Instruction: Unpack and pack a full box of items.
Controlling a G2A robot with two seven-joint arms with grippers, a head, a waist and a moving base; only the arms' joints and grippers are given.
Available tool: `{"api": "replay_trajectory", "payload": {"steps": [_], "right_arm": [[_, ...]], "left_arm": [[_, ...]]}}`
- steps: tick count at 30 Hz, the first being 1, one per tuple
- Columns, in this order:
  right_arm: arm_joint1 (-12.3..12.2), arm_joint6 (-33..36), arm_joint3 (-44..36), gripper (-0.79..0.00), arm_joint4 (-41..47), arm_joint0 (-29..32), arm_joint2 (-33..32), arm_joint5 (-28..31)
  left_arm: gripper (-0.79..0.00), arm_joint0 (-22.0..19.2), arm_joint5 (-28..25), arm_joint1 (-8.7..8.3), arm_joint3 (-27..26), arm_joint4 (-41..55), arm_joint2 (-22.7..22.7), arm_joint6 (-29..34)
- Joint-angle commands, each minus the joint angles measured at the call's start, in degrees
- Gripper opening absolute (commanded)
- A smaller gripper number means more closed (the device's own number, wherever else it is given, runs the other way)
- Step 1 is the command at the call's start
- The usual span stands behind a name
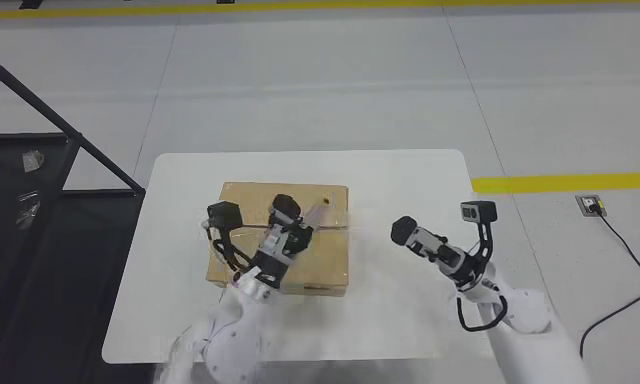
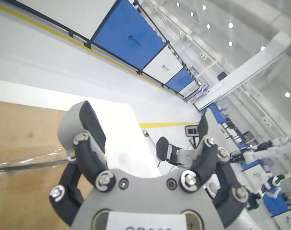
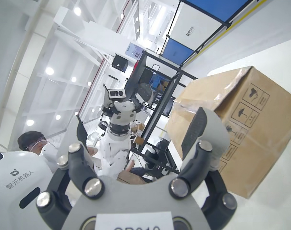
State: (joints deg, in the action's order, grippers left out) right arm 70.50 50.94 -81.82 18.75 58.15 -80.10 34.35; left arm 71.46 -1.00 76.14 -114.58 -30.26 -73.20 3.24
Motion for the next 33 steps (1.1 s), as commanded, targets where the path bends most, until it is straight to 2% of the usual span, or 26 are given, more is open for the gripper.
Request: {"api": "replay_trajectory", "payload": {"steps": [1, 3, 7, 9, 11, 16, 21, 26, 33], "right_arm": [[0.24, 0.3, 0.38, 0.0, -1.15, -3.58, 2.2, -3.06], [0.61, 0.78, 1.46, 0.0, -1.78, -7.41, 4.67, -5.37], [1.84, 2.11, 5.41, 0.0, -3.24, -15.88, 11.24, -9.77], [2.71, 3.06, 8.67, 0.0, -3.5, -20.2, 14.95, -11.94], [3.68, 4.3, 12.64, 0.0, -3.2, -24.16, 18.46, -13.64], [6.26, 5.76, 23.11, 0.0, -2.45, -31.45, 25.69, -15.91], [8.53, 5.57, 32.57, 0.0, -0.22, -34.97, 29.7, -16.43], [9.92, 6.27, 37.85, 0.0, 0.3, -36.28, 31.77, -15.67], [10.17, 6.41, 39.39, 0.0, 0.52, -35.5, 31.38, -13.36]], "left_arm": [[0.0, 2.65, -1.03, -0.54, -1.6, 4.88, -8.72, -0.02], [0.0, 4.98, -2.45, -0.99, -0.96, 8.94, -15.95, -0.27], [0.0, 6.92, -4.47, -1.77, 4.69, 19.15, -27.66, 3.88], [0.0, 7.93, -5.8, -2.13, 7.93, 22.08, -31.37, 6.51], [0.0, 8.03, -6.62, -2.43, 11.68, 22.71, -33.16, 8.4], [0.0, 5.57, -8.08, -2.81, 20.17, 22.22, -32.42, 11.05], [0.0, 3.18, -8.77, -2.82, 24.42, 22.0, -29.65, 11.66], [0.0, 1.17, -7.62, -2.73, 26.43, 21.62, -26.58, 12.39], [0.0, 1.52, -8.37, -2.81, 26.12, 22.2, -24.22, 15.29]]}}
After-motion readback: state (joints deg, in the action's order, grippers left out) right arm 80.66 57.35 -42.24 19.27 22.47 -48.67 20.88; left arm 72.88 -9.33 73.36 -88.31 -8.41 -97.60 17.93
